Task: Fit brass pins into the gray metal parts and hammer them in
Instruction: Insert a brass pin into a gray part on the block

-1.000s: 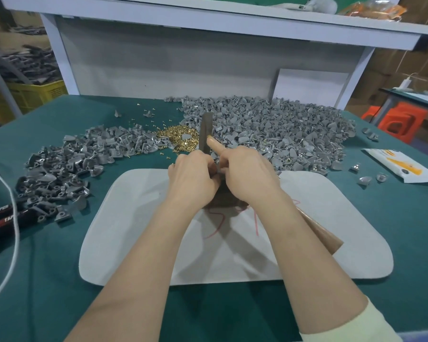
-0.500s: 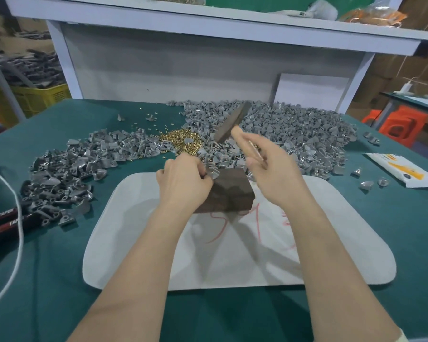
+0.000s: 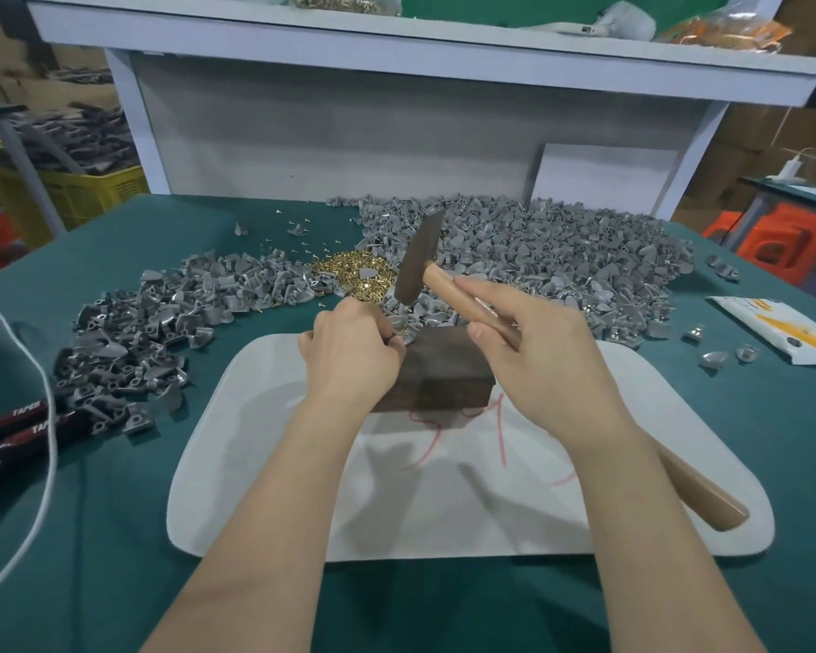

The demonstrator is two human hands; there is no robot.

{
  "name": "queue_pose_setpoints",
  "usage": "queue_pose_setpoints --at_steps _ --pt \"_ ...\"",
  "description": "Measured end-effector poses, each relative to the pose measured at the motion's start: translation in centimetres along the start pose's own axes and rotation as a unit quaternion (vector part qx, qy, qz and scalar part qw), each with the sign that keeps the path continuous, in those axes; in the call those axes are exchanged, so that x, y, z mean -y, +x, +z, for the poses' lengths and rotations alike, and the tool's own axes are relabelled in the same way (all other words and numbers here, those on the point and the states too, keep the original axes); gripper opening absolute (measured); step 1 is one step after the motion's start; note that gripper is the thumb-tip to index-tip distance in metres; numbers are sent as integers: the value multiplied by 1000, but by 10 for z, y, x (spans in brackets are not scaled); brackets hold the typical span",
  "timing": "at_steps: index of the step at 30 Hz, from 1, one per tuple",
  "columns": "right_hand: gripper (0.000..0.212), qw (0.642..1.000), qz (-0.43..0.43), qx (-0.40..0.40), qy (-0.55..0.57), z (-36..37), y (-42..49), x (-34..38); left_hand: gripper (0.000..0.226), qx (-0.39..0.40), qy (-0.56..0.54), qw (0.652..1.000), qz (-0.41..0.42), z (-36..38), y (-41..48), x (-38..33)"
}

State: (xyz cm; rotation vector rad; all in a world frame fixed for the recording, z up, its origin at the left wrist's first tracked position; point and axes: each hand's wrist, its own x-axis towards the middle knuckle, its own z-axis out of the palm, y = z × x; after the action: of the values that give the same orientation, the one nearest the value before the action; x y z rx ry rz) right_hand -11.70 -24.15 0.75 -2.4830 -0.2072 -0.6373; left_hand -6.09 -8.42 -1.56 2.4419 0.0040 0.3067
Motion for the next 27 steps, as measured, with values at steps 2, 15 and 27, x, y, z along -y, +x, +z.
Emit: queue_pose_setpoints --at_steps 2,15,27 --pt "46 999 6 33 -9 -3 1 -1 15 4 -1 1000 -2 0 1 0" --pt "47 995 28 79 -52 -6 -1 2 14 18 -9 1000 -7 -2 0 0" --pt "45 995 31 56 -71 -6 -3 6 14 6 -5 1000 -1 0 1 1"
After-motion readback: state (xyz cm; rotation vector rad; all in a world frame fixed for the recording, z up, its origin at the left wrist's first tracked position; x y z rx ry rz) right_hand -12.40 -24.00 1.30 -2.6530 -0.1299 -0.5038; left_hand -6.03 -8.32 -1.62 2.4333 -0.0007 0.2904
